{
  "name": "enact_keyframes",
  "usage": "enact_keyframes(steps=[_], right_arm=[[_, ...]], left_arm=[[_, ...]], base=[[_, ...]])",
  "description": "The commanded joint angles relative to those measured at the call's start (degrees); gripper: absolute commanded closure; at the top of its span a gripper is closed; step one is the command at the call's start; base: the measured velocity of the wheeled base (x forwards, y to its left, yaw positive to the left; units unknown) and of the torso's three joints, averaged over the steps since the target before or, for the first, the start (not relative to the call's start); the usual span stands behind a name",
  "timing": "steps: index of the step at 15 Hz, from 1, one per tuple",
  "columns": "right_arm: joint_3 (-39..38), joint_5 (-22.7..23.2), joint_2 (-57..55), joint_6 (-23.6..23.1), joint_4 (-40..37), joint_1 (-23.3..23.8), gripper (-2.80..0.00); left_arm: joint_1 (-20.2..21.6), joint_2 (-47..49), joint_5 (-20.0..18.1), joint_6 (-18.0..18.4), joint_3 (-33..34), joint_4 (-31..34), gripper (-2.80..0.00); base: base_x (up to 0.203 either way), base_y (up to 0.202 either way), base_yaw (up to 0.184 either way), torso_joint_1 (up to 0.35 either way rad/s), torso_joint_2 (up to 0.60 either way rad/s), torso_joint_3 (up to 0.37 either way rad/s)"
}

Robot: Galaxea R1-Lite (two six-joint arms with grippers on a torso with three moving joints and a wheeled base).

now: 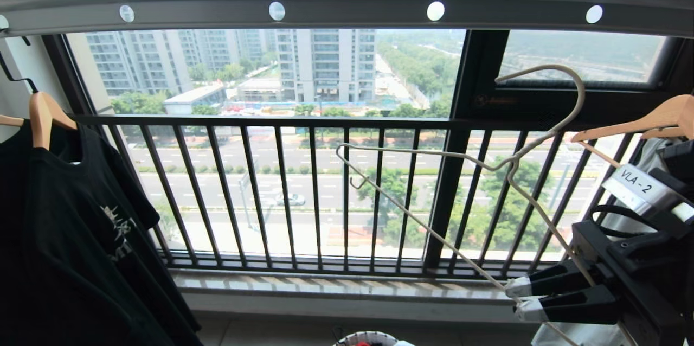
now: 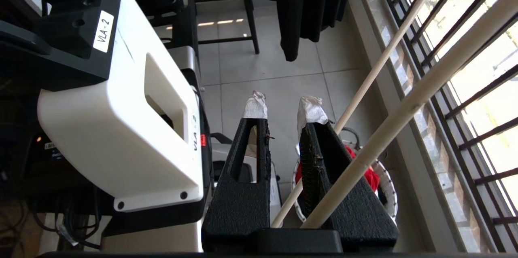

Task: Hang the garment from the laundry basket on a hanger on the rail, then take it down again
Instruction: Pick up the clothes rack on the clothesline, then pick up clothes from the basket

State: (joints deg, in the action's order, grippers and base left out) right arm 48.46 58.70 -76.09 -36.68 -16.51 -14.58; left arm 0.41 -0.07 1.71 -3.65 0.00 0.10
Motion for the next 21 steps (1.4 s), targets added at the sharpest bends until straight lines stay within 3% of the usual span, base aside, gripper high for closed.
enact_keyframes(steps=[1, 21], right_arm=[[-0.5, 0.6, -1.1, -0.2, -0.2, -0.1, 0.0], [-3.5, 0.3, -1.3, -0.1, 5.2, -0.4, 0.0]], left_arm=[[0.0, 0.1, 0.0, 0.0, 0.0, 0.0, 0.0], [0.0, 0.1, 0.0, 0.0, 0.0, 0.0, 0.0]], base=[[0.0, 0.0, 0.0, 0.0, 0.0, 0.0], [0.0, 0.0, 0.0, 0.0, 0.0, 0.0]])
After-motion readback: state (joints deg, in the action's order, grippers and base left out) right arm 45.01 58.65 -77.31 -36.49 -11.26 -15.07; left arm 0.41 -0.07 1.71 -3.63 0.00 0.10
